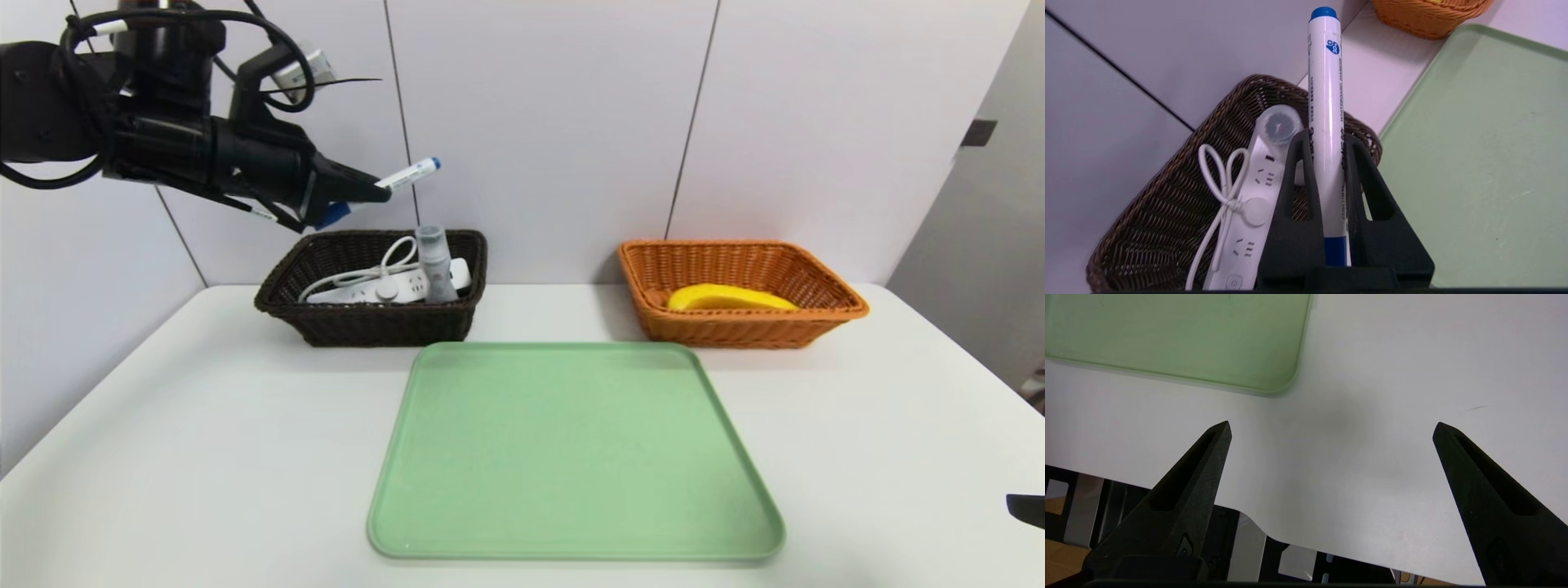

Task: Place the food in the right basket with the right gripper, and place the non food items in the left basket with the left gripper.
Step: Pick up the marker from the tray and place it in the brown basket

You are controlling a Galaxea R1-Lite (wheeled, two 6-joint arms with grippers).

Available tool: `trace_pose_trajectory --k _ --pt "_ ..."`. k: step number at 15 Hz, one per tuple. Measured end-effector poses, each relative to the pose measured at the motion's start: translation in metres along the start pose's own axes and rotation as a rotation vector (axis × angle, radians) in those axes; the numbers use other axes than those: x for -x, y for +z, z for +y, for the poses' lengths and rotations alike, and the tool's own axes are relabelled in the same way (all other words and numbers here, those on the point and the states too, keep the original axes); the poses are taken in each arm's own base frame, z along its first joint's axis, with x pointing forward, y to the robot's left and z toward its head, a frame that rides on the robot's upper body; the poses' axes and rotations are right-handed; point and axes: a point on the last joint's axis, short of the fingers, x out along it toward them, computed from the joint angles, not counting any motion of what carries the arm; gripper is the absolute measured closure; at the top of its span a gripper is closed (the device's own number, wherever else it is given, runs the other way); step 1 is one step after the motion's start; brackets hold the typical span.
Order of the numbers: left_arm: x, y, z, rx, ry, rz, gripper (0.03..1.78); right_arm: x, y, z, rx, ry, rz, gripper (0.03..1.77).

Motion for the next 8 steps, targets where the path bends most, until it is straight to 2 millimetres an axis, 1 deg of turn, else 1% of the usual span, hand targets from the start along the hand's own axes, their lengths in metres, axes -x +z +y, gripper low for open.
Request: trace_pose_trajectory --k 2,4,6,8 --pt "0.012 -0.013 0.019 0.03 0.039 0.007 1.6 -0.001 -0.002 0.0 0.001 0.0 0.009 0.1" --pt "0.018 -0.031 0.038 0.065 0.084 0.032 1.6 -0.001 -0.003 0.0 0.002 0.0 0.009 0.1" --pt "0.019 -0.048 0.054 0.099 0.112 0.059 1.6 -0.002 -0.003 0.0 0.003 0.0 0.012 0.1" --pt "0.015 -0.061 0.063 0.125 0.118 0.08 1.6 -0.003 -0.002 0.0 0.006 0.003 0.004 0.1"
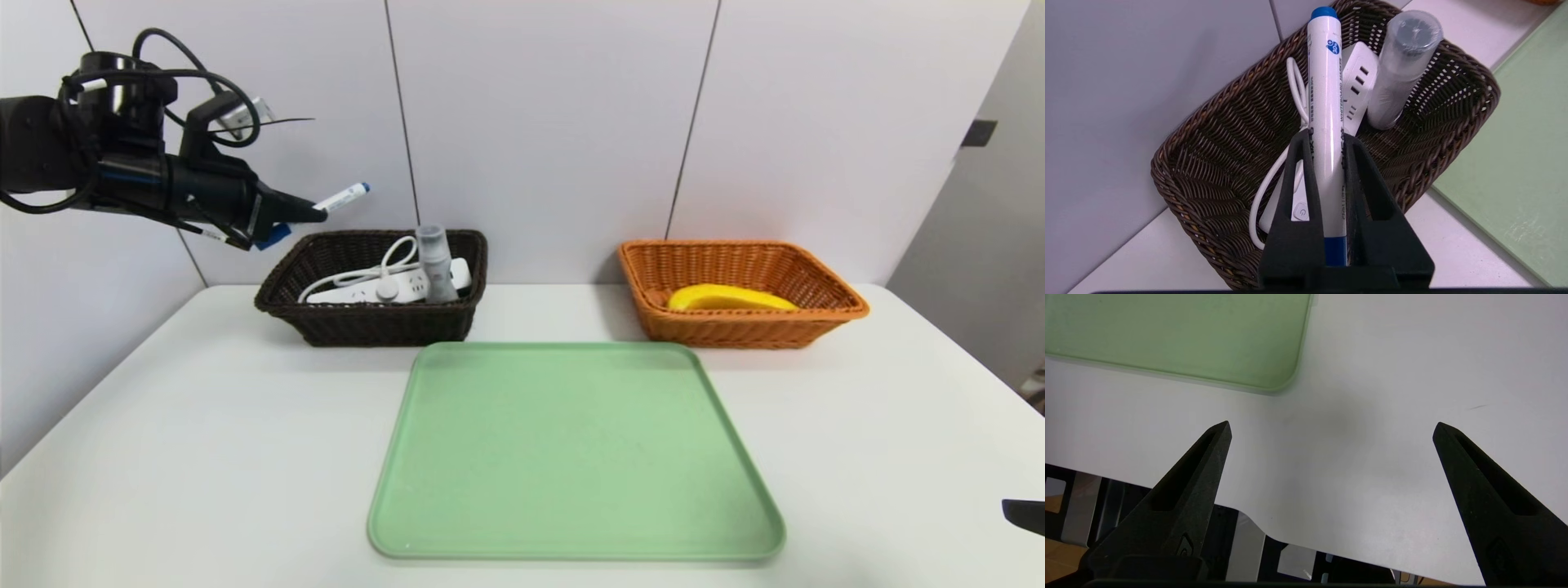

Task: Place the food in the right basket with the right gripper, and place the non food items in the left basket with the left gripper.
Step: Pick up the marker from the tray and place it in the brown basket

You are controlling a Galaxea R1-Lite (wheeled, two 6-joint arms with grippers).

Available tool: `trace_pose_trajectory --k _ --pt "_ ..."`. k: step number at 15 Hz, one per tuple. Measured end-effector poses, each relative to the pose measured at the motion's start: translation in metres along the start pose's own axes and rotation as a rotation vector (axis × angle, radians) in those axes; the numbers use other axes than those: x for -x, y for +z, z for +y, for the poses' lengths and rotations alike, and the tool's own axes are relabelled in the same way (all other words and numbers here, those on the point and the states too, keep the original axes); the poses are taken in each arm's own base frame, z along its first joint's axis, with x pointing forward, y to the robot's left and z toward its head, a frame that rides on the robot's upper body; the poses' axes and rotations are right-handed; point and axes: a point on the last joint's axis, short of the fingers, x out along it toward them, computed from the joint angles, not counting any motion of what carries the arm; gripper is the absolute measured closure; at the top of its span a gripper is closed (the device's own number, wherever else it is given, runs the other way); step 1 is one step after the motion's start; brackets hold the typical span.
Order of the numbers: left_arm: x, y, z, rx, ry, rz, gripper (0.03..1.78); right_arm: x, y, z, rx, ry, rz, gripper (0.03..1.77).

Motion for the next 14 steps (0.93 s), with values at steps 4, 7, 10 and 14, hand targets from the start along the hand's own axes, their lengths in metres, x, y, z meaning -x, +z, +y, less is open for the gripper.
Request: trace_pose_trajectory --k 4,7,10,14 --pt "-0.023 -0.022 0.01 0.039 -0.025 0.047 1.6 -0.002 0.0 0.0 -0.001 -0.001 0.002 0.1" --pt "-0.039 -0.032 0.015 0.029 -0.036 0.053 1.6 -0.003 -0.002 -0.001 -0.005 -0.006 0.007 0.1" --pt "-0.051 -0.038 0.016 0.038 -0.047 0.065 1.2 -0.003 -0.002 -0.001 -0.004 -0.006 0.006 0.1" --pt "-0.055 -0.036 0.018 0.04 -0.05 0.057 0.77 -0.003 -0.001 -0.001 -0.005 -0.01 0.003 0.1"
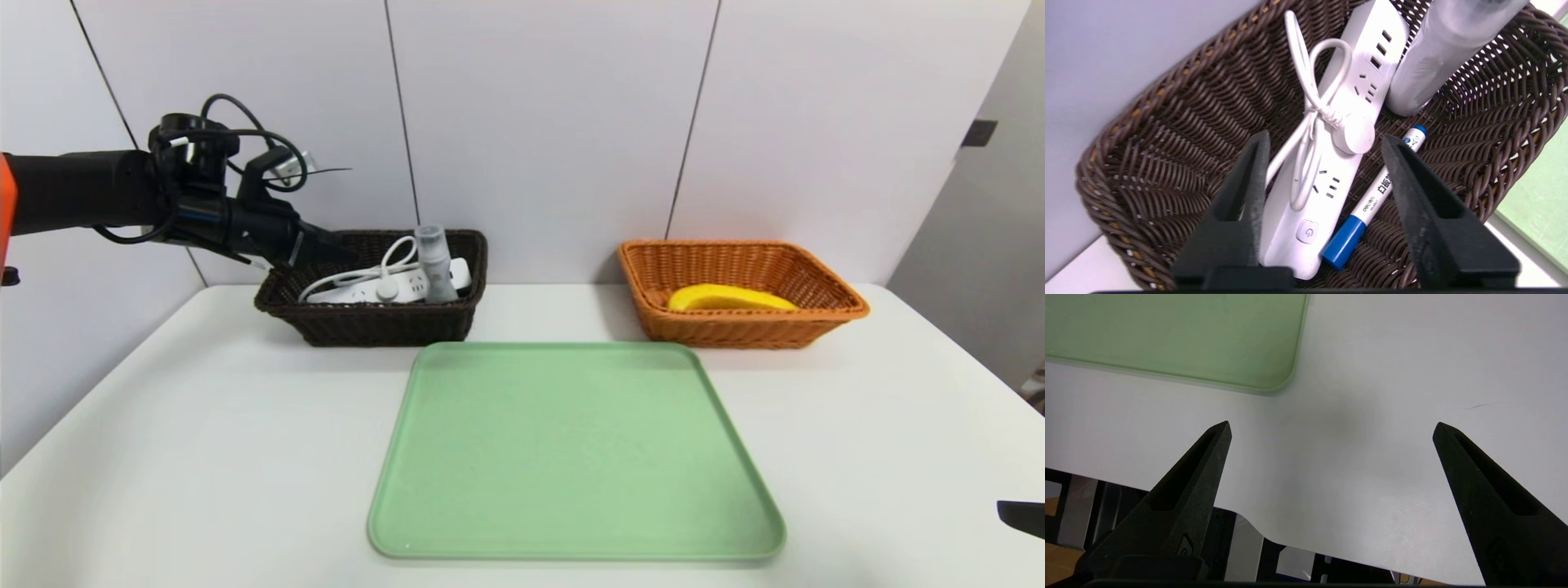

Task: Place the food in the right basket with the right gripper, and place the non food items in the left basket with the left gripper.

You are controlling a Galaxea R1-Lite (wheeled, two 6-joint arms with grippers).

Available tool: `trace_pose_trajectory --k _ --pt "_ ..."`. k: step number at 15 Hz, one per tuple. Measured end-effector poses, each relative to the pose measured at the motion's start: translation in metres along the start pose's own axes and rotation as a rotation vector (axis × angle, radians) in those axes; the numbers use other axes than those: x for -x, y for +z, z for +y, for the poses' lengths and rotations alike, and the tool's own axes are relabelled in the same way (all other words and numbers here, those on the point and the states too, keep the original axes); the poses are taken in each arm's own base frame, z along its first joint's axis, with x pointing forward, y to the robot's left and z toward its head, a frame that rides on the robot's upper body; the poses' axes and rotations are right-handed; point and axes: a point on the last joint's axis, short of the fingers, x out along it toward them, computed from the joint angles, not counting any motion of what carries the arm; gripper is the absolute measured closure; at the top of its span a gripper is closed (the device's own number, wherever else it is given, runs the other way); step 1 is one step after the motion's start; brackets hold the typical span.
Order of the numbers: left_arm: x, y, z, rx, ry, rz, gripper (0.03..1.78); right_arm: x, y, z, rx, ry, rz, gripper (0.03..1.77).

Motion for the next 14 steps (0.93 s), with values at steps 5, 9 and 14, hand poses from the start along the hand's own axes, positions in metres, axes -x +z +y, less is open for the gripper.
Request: trace_pose_trajectory --k 5,9,14 --pt "0.032 0.034 -0.012 0.069 0.042 -0.072 0.45 0.002 0.001 0.0 0.0 -0.002 -0.013 0.1" --pt "0.081 0.06 -0.042 0.309 0.091 -0.095 0.31 0.005 0.0 0.0 -0.001 -0.009 -0.057 0.1" --pt "0.144 0.043 -0.1 0.445 0.368 0.038 0.22 0.007 -0.001 -0.002 -0.005 -0.05 -0.139 0.1"
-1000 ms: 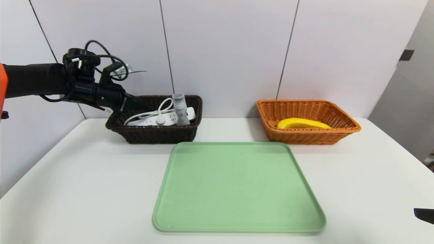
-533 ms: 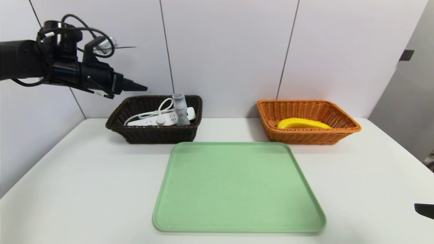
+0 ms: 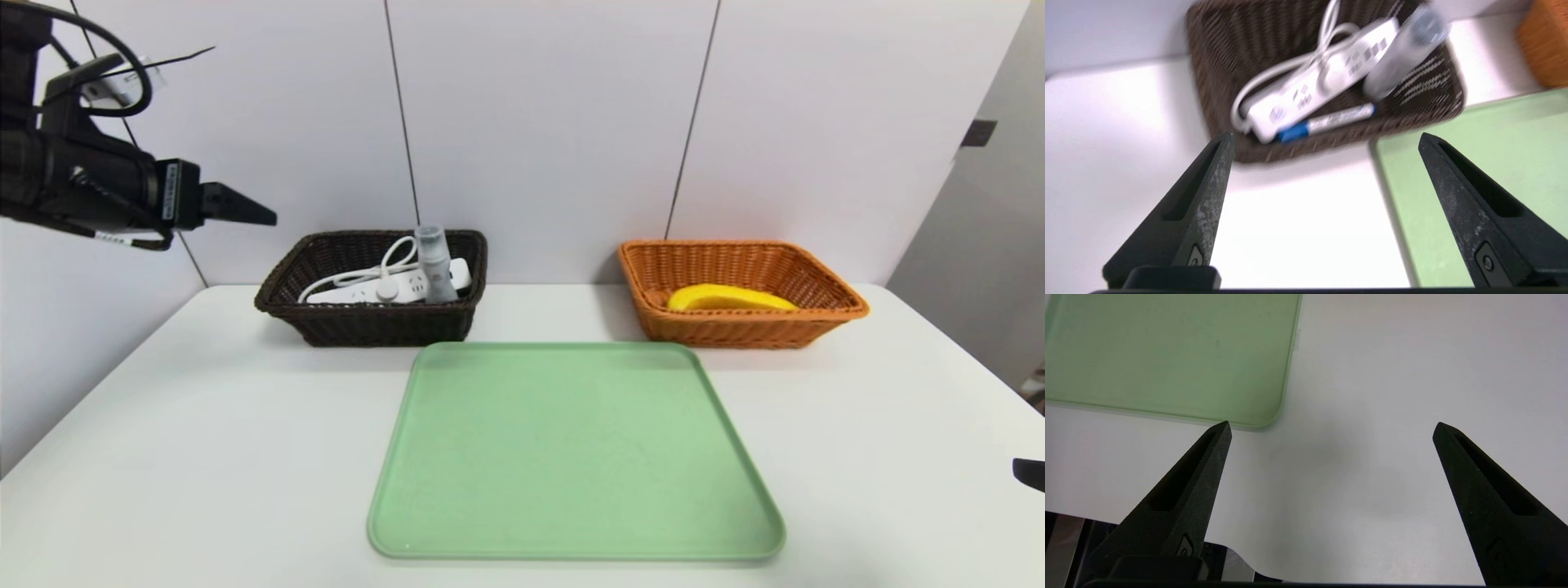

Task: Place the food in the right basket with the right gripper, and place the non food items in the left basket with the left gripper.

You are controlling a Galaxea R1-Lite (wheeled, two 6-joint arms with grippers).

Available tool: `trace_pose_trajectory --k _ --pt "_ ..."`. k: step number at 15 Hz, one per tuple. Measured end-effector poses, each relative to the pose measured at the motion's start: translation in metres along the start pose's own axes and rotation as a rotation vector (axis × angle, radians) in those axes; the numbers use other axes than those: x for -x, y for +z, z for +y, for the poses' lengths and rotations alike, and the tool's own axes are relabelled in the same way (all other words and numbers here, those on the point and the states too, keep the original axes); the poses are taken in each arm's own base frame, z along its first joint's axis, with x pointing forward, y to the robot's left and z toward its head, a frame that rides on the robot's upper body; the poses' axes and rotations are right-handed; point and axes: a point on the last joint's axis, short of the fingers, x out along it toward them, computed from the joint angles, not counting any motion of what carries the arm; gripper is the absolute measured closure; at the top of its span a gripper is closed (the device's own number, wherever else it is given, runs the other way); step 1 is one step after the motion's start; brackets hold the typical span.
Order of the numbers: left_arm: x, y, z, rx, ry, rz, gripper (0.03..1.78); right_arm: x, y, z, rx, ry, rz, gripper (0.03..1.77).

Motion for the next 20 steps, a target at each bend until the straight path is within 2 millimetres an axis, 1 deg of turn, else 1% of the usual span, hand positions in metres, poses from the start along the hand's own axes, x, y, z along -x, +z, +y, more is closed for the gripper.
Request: trace_pose_trajectory --k 3,5,7,8,9,11,15,17,20 --pt "0.045 -0.047 -0.012 0.078 0.135 0.05 0.18 0.006 -0.004 -0.002 -0.013 -0.015 -0.027 0.1" --pt "0.072 -0.078 -0.02 0.118 0.203 0.055 0.17 0.015 -0.007 -0.005 -0.032 -0.047 -0.062 0.1" --pt "0.096 -0.103 -0.028 0.138 0.231 0.033 0.15 0.025 -0.013 -0.008 -0.051 -0.081 -0.102 0.1" --pt "0.105 -0.115 -0.032 0.143 0.234 0.029 0.15 0.031 -0.018 -0.009 -0.056 -0.107 -0.121 0.1" --pt "0.112 -0.122 -0.034 0.142 0.236 0.024 0.14 0.037 -0.024 -0.009 -0.057 -0.131 -0.134 0.1" --pt "0.122 -0.131 -0.038 0.139 0.224 0.022 0.14 0.049 -0.038 -0.009 -0.05 -0.178 -0.156 0.1" --pt "0.142 -0.145 -0.048 0.13 0.123 -0.012 0.13 0.066 -0.059 -0.006 -0.051 -0.214 -0.196 0.1" --pt "0.153 -0.16 -0.052 0.116 0.109 -0.031 0.12 0.072 -0.068 -0.005 -0.052 -0.221 -0.219 0.1" --pt "0.163 -0.188 -0.056 0.065 0.102 -0.03 0.12 0.079 -0.086 -0.003 -0.032 -0.229 -0.231 0.1"
